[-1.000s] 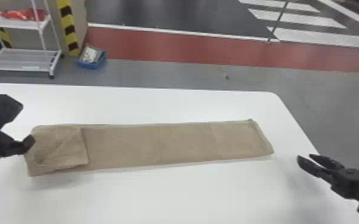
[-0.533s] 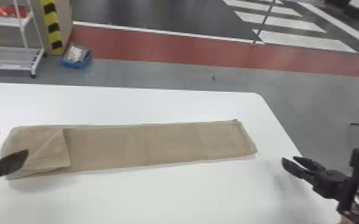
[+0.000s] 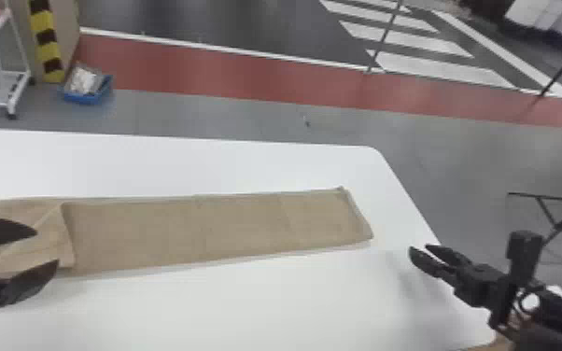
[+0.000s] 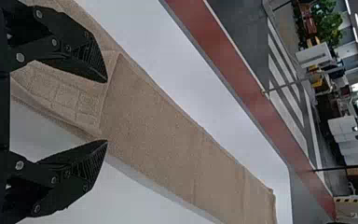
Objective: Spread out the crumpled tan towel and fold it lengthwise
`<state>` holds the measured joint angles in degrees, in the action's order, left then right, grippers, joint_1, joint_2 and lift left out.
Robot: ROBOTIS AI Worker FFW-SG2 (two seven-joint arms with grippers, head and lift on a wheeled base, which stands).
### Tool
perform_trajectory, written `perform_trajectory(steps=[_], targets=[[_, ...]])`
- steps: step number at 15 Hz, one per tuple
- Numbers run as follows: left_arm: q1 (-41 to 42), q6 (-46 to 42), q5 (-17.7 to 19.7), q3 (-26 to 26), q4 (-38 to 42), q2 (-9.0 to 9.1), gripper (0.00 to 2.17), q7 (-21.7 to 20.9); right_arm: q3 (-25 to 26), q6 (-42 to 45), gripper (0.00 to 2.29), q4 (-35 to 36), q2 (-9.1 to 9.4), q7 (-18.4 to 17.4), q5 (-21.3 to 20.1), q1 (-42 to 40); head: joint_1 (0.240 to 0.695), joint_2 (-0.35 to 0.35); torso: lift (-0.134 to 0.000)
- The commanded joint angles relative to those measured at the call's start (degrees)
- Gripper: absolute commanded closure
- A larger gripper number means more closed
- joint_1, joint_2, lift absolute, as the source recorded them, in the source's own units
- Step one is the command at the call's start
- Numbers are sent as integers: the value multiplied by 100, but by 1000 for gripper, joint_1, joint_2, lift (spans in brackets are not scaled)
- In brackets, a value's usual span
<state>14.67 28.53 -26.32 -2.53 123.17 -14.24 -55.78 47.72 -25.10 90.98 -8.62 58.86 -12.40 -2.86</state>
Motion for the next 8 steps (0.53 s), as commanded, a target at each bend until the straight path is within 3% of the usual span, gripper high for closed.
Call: perform_trajectory(steps=[1, 7, 8], targets=[[0, -203, -303, 244, -179, 0, 599, -3, 71, 0, 572, 7, -8, 20, 36, -12, 695, -350, -124], [-140, -185, -725, 429, -513, -26, 603, 102, 115, -88, 572, 113, 0, 46, 71, -21, 695, -350, -124], [-176, -185, -796, 455, -575, -26, 707, 208, 97, -106, 572, 130, 0, 46, 71, -21, 695, -350, -124]])
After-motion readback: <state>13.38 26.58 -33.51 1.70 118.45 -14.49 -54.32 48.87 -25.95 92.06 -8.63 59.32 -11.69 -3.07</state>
